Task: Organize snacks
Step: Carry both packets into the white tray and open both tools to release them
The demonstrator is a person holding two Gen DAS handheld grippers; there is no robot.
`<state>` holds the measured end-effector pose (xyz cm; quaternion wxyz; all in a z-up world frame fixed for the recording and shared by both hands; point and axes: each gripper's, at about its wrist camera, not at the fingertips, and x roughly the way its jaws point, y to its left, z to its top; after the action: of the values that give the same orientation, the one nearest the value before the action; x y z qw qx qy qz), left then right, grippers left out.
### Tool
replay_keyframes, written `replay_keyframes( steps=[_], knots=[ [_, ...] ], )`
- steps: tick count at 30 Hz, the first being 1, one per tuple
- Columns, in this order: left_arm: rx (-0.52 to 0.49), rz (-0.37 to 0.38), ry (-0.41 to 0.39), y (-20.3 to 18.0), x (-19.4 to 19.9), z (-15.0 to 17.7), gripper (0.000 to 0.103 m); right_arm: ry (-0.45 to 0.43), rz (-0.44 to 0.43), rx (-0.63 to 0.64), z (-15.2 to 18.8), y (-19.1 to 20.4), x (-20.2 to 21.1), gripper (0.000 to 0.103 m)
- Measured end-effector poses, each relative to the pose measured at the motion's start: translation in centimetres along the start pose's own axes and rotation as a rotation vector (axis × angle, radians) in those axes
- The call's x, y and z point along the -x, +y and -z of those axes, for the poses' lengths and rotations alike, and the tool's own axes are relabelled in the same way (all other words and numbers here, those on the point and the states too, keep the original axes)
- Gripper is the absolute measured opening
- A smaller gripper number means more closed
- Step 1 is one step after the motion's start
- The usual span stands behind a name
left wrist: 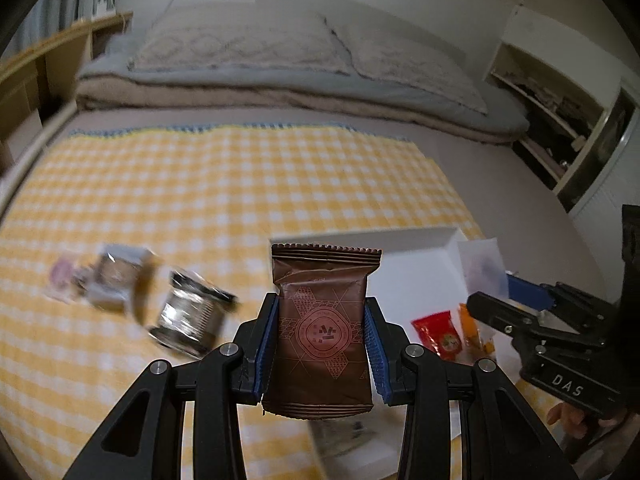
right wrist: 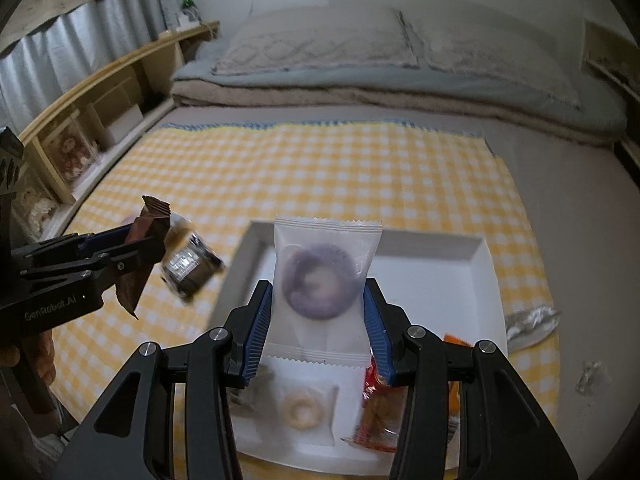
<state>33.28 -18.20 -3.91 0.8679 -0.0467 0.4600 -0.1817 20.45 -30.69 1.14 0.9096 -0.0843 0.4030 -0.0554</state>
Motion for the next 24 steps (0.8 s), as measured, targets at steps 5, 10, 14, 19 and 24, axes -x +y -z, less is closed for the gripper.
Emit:
replay_keyframes(
  steps=[5,10,14,19,24],
  knots=[
    [0.057,0.030,0.059,-0.1,-4.2,0.2,0.040,0.066,-0.026,-0.029,1.3,-1.4,-2.2,0.046],
    [0.105,0.047,0.102,0.1,-7.3,0.2,0.040,0.113,-0.027,-0.027,2.2,-1.6,-4.0,0.046],
    [0.130,0.056,0.130,0.1,-9.7,0.2,0.040,0.138,-0.050,-0.049,2.5,-2.0,-5.0,0.046],
    [0.141,0.060,0.151,0.0,-11.9,-0.2,0.040,0.165,-0.067,-0.075,2.6,-2.2,-6.3,0.046],
    [0.138,0.045,0.137,-0.1,-12.5,-0.4,0.040,0.184,-0.077,-0.114,2.2,-2.8,-7.3,0.046]
  ],
)
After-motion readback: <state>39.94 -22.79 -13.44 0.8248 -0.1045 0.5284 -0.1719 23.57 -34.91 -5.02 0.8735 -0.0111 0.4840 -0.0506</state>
